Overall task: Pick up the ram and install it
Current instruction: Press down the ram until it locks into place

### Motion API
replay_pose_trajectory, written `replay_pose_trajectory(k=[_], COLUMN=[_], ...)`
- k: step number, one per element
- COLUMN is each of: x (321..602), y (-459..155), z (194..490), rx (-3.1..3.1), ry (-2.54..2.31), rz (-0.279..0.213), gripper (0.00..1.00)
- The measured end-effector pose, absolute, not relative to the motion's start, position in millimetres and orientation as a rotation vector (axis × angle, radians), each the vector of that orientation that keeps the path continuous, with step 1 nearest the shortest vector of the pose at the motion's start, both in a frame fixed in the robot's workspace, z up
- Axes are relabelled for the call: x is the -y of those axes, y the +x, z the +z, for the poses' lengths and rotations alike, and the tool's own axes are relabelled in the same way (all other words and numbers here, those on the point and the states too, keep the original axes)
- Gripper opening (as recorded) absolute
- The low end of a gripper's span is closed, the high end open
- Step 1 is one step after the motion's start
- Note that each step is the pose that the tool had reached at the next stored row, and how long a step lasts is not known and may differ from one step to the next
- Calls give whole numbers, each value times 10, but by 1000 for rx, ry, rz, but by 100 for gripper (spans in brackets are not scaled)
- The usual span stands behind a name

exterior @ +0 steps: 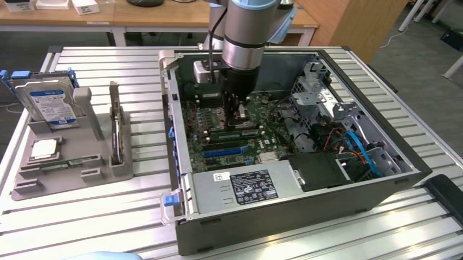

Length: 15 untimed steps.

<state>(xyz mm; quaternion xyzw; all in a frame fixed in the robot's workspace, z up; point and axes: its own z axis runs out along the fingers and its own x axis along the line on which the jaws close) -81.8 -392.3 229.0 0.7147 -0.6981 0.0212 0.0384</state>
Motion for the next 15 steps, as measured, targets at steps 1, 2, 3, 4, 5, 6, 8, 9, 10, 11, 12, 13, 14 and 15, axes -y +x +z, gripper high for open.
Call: replay_pose_trajectory(k=[1, 2, 3, 4, 5, 6, 8, 9, 10, 11, 12, 13, 14, 15], x=[3923, 3923, 3923, 3922, 3923, 3922, 3922, 3922, 3923, 3923, 3922, 3922, 3922, 3923], y=[-833, -848, -865, -881, -897, -911, -943, -958, -976, -990, -998, -999, -999, -1000], z=[2291, 2291, 2292, 2292, 2292, 2292, 2292, 2292, 2292, 2292, 2292, 2292, 2292, 2291], rx=[2141, 2141, 2141, 2141, 2141, 2141, 2141, 2141, 2141, 2141, 2141, 2141, 2141, 2141], ry=[2192, 2192, 2192, 2192, 2191, 2191, 2191, 2191, 2190, 2190, 2190, 2190, 2190, 2190], rz=[65, 65, 64, 64, 64, 64, 63, 63, 63, 63, 63, 63, 63, 63], gripper=[10, 10, 10, 10, 10, 10, 10, 10, 10, 10, 10, 10, 10, 10])
